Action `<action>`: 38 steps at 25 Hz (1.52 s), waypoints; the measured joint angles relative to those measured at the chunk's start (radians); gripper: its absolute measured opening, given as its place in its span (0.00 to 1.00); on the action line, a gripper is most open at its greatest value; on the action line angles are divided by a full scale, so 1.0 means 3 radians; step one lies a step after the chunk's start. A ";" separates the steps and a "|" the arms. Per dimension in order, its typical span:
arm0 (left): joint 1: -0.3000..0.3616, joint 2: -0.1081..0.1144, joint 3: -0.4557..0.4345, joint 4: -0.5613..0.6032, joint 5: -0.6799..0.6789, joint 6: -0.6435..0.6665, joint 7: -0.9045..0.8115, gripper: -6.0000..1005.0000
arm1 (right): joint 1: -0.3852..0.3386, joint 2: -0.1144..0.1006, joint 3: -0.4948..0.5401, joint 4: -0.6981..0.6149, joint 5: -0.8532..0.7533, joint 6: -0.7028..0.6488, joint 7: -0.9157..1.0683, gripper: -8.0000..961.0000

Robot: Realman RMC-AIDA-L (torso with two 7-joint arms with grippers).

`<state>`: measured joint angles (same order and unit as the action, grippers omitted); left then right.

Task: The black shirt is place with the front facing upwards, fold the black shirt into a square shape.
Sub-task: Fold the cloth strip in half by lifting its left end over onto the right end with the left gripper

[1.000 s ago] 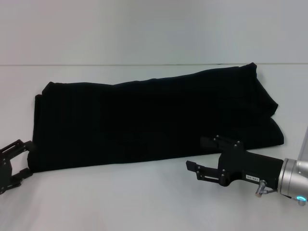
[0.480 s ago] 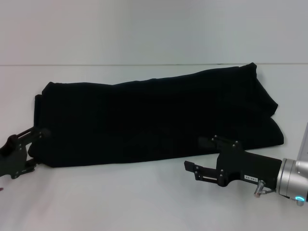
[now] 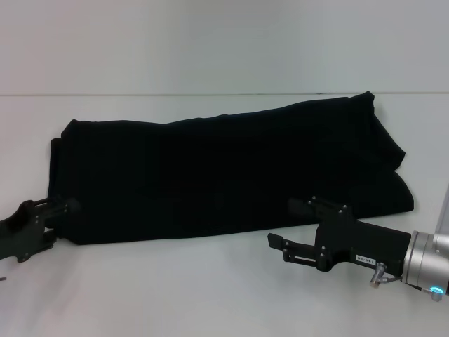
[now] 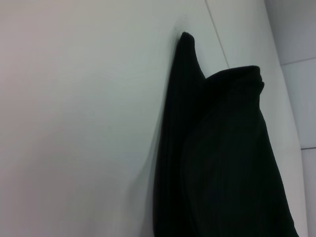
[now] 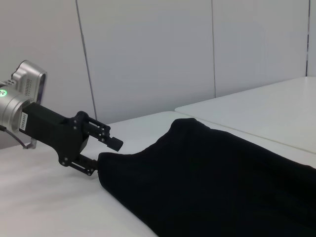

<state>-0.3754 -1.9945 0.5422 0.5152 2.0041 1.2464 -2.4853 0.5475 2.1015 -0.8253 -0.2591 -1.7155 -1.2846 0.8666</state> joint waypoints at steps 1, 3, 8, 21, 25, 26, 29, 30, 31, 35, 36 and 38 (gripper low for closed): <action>-0.0007 0.0000 0.0001 0.0011 0.0012 0.0000 0.0001 0.83 | 0.0000 0.0000 0.0000 0.0000 0.0000 -0.0001 0.0000 0.87; -0.0009 -0.0004 -0.0001 0.0033 0.0013 -0.0002 0.0001 0.75 | 0.0002 0.0000 0.0000 0.0000 0.0001 -0.0003 0.0000 0.87; -0.0011 -0.0009 -0.0014 0.0072 0.0015 -0.0012 0.0002 0.55 | 0.0006 0.0000 0.0000 0.0000 0.0023 -0.0003 0.0000 0.87; -0.0060 -0.0005 -0.0002 0.0071 0.0020 -0.0116 0.0006 0.10 | 0.0021 0.0000 0.0000 0.0000 0.0060 -0.0001 0.0000 0.87; -0.0062 0.0004 -0.0010 0.0072 0.0023 -0.0141 0.0006 0.03 | 0.0021 0.0000 0.0000 0.0004 0.0087 0.0007 0.0000 0.87; -0.0062 0.0014 -0.0017 0.0072 0.0023 -0.0151 0.0006 0.03 | 0.0021 0.0000 0.0000 0.0004 0.0089 0.0011 0.0000 0.87; -0.0043 0.0053 -0.0033 0.0075 0.0023 -0.0213 0.0006 0.03 | 0.0013 0.0000 0.0000 0.0005 0.0116 0.0024 0.0000 0.87; -0.0030 0.0069 -0.0042 0.0077 0.0023 -0.0241 0.0006 0.03 | 0.0008 0.0000 0.0000 0.0005 0.0134 0.0026 0.0000 0.87; -0.0014 0.0091 -0.0063 0.0085 0.0020 -0.0272 0.0007 0.03 | 0.0002 -0.0001 0.0000 0.0005 0.0157 0.0028 0.0000 0.87; 0.0014 0.0150 -0.0268 0.0126 0.0020 -0.0321 0.0069 0.03 | -0.0021 -0.0007 0.0000 0.0005 0.0268 0.0092 0.0016 0.87; 0.0016 0.0173 -0.0336 0.0134 0.0021 -0.0323 0.0094 0.03 | -0.0027 -0.0008 0.0000 0.0005 0.0292 0.0125 0.0024 0.87; 0.0017 0.0206 -0.0407 0.0144 0.0022 -0.0325 0.0114 0.03 | -0.0038 -0.0011 0.0008 0.0005 0.0314 0.0179 0.0031 0.87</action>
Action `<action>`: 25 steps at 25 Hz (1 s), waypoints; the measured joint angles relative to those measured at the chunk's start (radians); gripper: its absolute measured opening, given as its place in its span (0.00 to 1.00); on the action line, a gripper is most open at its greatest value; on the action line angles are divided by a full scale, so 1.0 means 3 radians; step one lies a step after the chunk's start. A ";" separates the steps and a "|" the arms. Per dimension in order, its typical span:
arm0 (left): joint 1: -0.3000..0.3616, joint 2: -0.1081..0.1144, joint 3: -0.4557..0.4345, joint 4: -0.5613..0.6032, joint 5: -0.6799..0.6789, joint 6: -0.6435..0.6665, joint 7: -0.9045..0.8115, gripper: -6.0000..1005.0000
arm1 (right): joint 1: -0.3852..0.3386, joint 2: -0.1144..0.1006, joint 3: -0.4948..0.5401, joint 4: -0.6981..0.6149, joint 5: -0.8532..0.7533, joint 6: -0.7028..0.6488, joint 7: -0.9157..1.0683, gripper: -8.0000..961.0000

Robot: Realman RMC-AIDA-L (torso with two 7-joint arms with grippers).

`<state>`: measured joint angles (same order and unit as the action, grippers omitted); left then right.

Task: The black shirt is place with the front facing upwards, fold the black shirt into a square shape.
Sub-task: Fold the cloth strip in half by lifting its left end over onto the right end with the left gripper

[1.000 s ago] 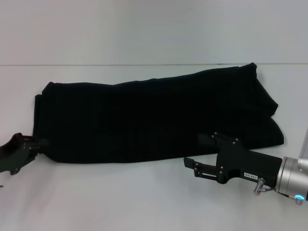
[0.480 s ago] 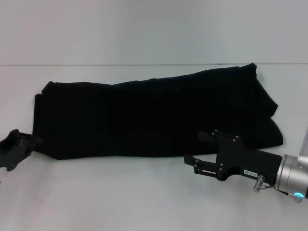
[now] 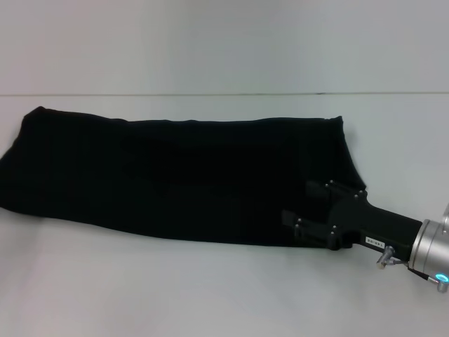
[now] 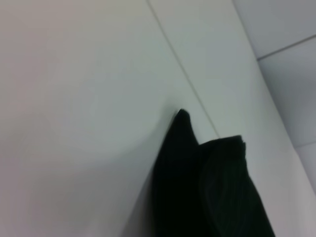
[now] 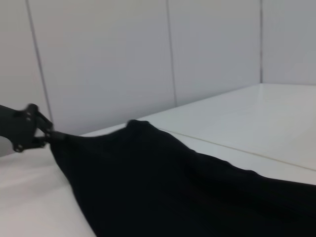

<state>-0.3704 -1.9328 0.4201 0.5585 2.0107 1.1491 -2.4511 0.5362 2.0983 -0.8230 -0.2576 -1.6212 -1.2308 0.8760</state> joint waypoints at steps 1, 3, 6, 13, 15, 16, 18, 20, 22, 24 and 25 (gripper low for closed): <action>-0.0002 0.0015 -0.0021 0.0005 0.0000 0.0000 0.0006 0.03 | -0.0005 0.0000 0.0004 0.0000 0.0001 0.0011 0.0001 0.87; -0.0015 0.0036 -0.0059 0.0011 0.0000 0.0001 0.0012 0.03 | -0.0019 0.0000 0.0016 0.0000 0.0003 0.0024 0.0001 0.87; -0.0046 0.0051 -0.0076 0.0014 -0.0038 0.0065 0.0011 0.03 | -0.0046 -0.0001 0.0058 0.0002 0.0003 0.0034 0.0002 0.87; -0.0282 0.0046 -0.0159 0.0036 -0.0299 0.0594 0.0010 0.03 | -0.0181 -0.0009 0.0274 0.0005 0.0005 0.0040 0.0004 0.87; -0.0427 0.0004 -0.0141 0.0091 -0.0399 0.0735 0.0016 0.03 | -0.0232 -0.0011 0.0343 0.0005 0.0007 0.0030 0.0004 0.87; -0.0507 -0.0022 -0.0127 0.0120 -0.0435 0.0798 0.0022 0.03 | -0.0258 -0.0012 0.0375 0.0005 0.0007 0.0021 0.0004 0.87; -0.0741 -0.0102 -0.0065 0.0169 -0.0474 0.0905 0.0051 0.03 | -0.0305 -0.0015 0.0417 0.0005 0.0007 0.0012 0.0005 0.87; -0.0894 -0.0150 -0.0008 0.0179 -0.0479 0.0942 0.0074 0.03 | -0.0348 -0.0015 0.0444 0.0005 0.0007 0.0008 0.0005 0.87; -0.1248 -0.0316 0.0171 0.0171 -0.0483 0.0949 0.0160 0.03 | -0.0395 -0.0014 0.0459 0.0005 0.0007 -0.0006 0.0005 0.87; -0.1473 -0.0463 0.0351 0.0134 -0.0484 0.0886 0.0248 0.03 | -0.0436 -0.0014 0.0467 0.0005 0.0007 -0.0017 0.0005 0.87; -0.1563 -0.0553 0.0468 0.0116 -0.0479 0.0837 0.0300 0.03 | -0.0452 -0.0015 0.0469 0.0005 0.0006 -0.0017 0.0005 0.87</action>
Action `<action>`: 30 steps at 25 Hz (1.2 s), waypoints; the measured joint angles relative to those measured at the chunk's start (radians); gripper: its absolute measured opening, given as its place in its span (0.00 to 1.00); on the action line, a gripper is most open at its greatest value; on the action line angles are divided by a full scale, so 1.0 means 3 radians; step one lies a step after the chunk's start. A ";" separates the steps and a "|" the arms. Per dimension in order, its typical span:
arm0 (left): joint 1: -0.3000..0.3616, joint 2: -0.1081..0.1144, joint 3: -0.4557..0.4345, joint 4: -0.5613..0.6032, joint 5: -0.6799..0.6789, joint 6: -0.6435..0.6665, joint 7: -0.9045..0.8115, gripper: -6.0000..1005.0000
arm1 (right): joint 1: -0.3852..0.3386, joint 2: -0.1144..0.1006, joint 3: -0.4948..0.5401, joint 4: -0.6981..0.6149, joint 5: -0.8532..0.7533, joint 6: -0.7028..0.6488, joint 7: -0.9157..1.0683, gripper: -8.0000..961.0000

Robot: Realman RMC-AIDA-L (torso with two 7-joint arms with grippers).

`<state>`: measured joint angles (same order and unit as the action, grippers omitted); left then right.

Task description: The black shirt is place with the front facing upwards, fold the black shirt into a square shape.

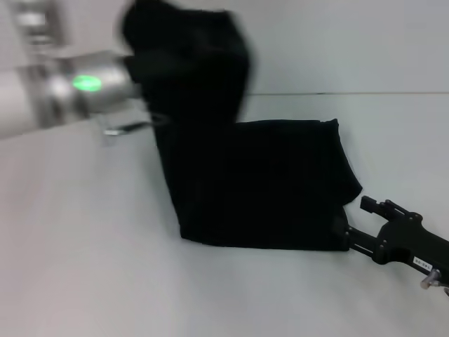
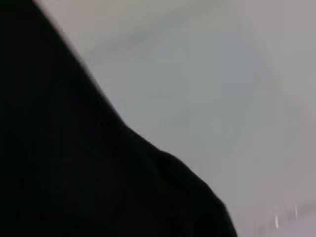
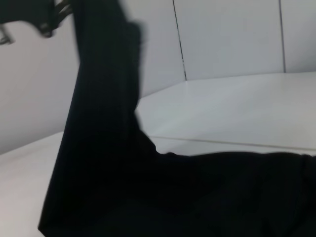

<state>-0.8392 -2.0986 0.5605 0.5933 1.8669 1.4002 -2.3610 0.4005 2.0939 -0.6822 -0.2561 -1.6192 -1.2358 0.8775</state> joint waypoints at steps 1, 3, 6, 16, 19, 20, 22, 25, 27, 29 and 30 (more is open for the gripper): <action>-0.0071 -0.0077 0.0113 -0.0016 0.0003 -0.0058 0.0039 0.03 | -0.0018 0.0000 0.0004 0.0000 0.0000 -0.0001 0.0000 0.87; -0.0168 -0.0207 0.0481 -0.0158 -0.0057 -0.0227 0.0154 0.03 | -0.0046 0.0000 0.0016 0.0000 0.0000 -0.0001 0.0000 0.87; -0.0340 -0.0240 0.1067 -0.0816 -0.0430 -0.0530 0.0522 0.03 | -0.0083 0.0001 0.0025 0.0000 -0.0002 -0.0004 0.0002 0.87; -0.0258 -0.0253 0.1183 -0.1745 -0.0786 -0.0797 0.1233 0.03 | -0.0068 0.0004 0.0030 0.0009 -0.0012 0.0092 0.0005 0.87; -0.0227 -0.0255 0.1180 -0.1719 -0.0791 -0.0792 0.1244 0.03 | -0.0039 0.0011 0.0030 0.0010 -0.0012 0.0163 0.0004 0.87; -0.0226 -0.0255 0.1180 -0.1719 -0.0791 -0.0791 0.1248 0.03 | -0.0025 0.0012 0.0030 0.0010 -0.0011 0.0198 0.0004 0.87; -0.0226 -0.0256 0.1180 -0.1720 -0.0806 -0.0788 0.1269 0.03 | 0.0017 0.0015 0.0030 0.0016 -0.0002 0.0307 -0.0004 0.87; -0.0226 -0.0257 0.1181 -0.1719 -0.0826 -0.0768 0.1289 0.03 | 0.0099 0.0019 0.0029 0.0038 0.0058 0.0455 -0.0029 0.87; -0.0226 -0.0257 0.1182 -0.1711 -0.0829 -0.0750 0.1291 0.03 | 0.0163 0.0020 0.0029 0.0042 0.0113 0.0550 -0.0031 0.87; -0.0226 -0.0258 0.1183 -0.1697 -0.0832 -0.0733 0.1292 0.03 | 0.0252 0.0020 0.0027 0.0042 0.0149 0.0665 -0.0032 0.87; -0.0225 -0.0258 0.1183 -0.1691 -0.0833 -0.0722 0.1293 0.03 | 0.0306 0.0021 0.0024 0.0043 0.0153 0.0726 -0.0032 0.87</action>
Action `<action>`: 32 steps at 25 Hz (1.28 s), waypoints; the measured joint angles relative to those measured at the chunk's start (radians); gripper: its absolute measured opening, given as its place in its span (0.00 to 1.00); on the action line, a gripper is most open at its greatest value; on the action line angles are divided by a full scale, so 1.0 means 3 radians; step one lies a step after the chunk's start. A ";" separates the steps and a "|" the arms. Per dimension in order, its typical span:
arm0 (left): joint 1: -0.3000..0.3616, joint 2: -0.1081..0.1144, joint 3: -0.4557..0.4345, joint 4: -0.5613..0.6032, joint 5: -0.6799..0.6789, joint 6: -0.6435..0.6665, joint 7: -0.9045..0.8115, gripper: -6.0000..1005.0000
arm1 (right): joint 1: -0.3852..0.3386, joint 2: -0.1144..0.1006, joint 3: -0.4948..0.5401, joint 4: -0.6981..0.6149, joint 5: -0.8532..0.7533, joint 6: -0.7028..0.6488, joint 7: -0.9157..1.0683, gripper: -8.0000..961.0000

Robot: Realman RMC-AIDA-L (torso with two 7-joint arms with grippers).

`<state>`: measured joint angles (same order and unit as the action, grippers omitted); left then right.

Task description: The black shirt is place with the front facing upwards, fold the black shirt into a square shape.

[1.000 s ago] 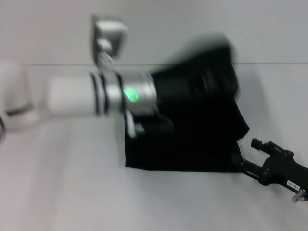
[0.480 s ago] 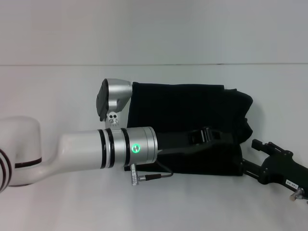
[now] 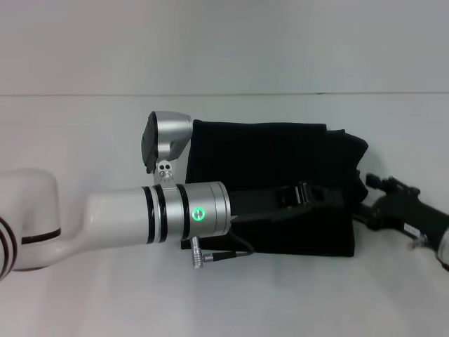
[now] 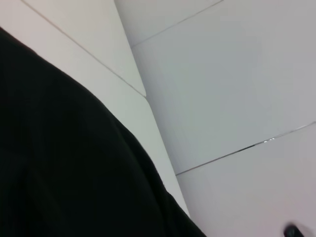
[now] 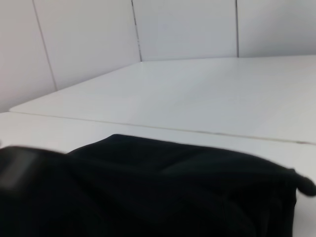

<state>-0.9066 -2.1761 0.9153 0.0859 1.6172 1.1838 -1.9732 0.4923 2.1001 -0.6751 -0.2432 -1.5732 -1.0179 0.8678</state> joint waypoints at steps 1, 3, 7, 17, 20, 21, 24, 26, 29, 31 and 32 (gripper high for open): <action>0.0001 -0.0001 0.0001 0.0004 0.0000 0.0013 0.0000 0.03 | 0.0044 0.0001 -0.0002 0.0001 0.0002 0.0052 0.0000 0.87; 0.0001 -0.0001 0.0002 0.0004 -0.0001 0.0033 0.0001 0.03 | 0.0154 0.0004 -0.0002 0.0022 0.0003 0.0155 0.0000 0.87; 0.0021 -0.0002 0.0002 0.0003 -0.0002 0.0062 0.0002 0.03 | 0.0352 0.0005 0.0003 0.0054 0.0037 0.0345 0.0005 0.87; 0.0108 -0.0002 0.0005 0.0009 -0.0002 0.0026 0.0067 0.03 | 0.0542 0.0005 0.0006 0.0026 0.0433 0.0455 -0.0002 0.87; 0.0117 -0.0002 0.0006 0.0001 -0.0002 -0.0028 0.0085 0.03 | 0.0558 0.0005 0.0006 0.0025 0.0437 0.0515 -0.0030 0.87; 0.0117 -0.0002 0.0007 -0.0004 -0.0002 -0.0046 0.0085 0.03 | 0.0559 0.0005 0.0006 0.0027 0.0438 0.0546 -0.0038 0.87; 0.0118 -0.0002 0.0006 -0.0023 -0.0024 -0.0108 0.0085 0.03 | 0.0556 0.0005 0.0006 0.0046 0.0440 0.0659 -0.0044 0.87; 0.0118 -0.0002 0.0004 -0.0028 -0.0051 -0.0139 0.0085 0.03 | 0.0534 0.0005 0.0006 0.0051 0.0440 0.0745 -0.0045 0.87; 0.0120 -0.0002 0.0003 -0.0033 -0.0102 -0.0151 0.0106 0.07 | 0.0473 0.0005 0.0014 0.0053 0.0451 0.0809 -0.0045 0.87; 0.0120 -0.0002 0.0002 -0.0037 -0.0127 -0.0153 0.0157 0.10 | 0.0409 0.0003 0.0044 0.0054 0.0509 0.0817 -0.0045 0.87; 0.0114 -0.0002 0.0002 -0.0045 -0.0131 -0.0153 0.0182 0.12 | 0.0368 0.0002 0.0066 0.0054 0.0549 0.0805 -0.0045 0.87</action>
<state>-0.8725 -2.1766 0.9158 0.0724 1.5778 1.1377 -1.9186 0.6027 2.1007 -0.6554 -0.2272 -1.4084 -0.7765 0.8544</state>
